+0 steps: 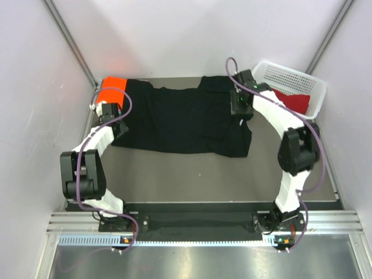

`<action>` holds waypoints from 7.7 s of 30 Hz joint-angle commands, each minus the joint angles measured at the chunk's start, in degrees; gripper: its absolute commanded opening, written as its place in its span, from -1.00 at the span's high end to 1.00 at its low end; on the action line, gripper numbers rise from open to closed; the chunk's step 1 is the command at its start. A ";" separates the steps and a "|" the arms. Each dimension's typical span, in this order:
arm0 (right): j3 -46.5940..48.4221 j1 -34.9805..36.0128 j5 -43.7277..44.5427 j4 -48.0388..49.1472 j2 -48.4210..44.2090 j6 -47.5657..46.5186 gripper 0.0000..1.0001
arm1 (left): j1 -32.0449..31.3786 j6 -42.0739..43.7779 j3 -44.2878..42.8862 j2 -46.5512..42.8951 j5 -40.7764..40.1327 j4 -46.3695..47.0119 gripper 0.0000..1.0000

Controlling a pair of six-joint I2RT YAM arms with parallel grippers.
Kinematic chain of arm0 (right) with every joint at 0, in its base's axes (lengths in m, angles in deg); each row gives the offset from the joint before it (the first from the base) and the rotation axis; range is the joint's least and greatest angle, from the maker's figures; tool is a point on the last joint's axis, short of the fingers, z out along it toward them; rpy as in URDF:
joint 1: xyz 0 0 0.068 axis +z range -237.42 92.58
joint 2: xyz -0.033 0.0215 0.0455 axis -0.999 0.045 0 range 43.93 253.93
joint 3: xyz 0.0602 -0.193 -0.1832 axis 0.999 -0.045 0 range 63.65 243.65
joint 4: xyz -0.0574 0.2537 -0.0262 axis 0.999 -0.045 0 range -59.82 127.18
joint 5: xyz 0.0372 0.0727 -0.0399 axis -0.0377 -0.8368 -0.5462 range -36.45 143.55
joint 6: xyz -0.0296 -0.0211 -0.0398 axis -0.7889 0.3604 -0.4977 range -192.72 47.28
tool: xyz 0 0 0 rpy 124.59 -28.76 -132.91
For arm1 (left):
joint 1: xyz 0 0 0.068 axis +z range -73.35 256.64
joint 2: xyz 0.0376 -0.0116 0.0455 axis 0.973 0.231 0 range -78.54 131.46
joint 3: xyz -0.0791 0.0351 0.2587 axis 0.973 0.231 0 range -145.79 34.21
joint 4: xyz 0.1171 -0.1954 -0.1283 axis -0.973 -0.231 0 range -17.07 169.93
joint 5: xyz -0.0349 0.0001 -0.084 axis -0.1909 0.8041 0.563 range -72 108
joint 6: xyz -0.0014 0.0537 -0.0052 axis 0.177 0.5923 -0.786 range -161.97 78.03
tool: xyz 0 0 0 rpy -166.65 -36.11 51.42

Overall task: Fold and stack the t-shirts
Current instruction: Fold the tshirt

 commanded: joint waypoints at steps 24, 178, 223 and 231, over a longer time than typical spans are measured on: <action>-50.83 -0.44 -7.43 17.98 -26.71 48.56 0.04 | 3.90 -12.66 7.04 1.94 3.30 6.38 -0.17; -35.54 -5.71 -12.87 19.84 -11.33 35.73 0.41 | 0.57 -32.08 5.90 -0.69 -4.78 -22.00 1.00; -35.45 -5.80 -0.13 18.87 -23.37 31.87 1.00 | -6.99 -35.77 -5.79 3.09 -17.88 -25.61 1.00; -34.04 -5.80 -1.62 20.37 -21.08 28.44 1.00 | -7.26 -35.95 -7.02 5.81 -18.67 -25.26 1.00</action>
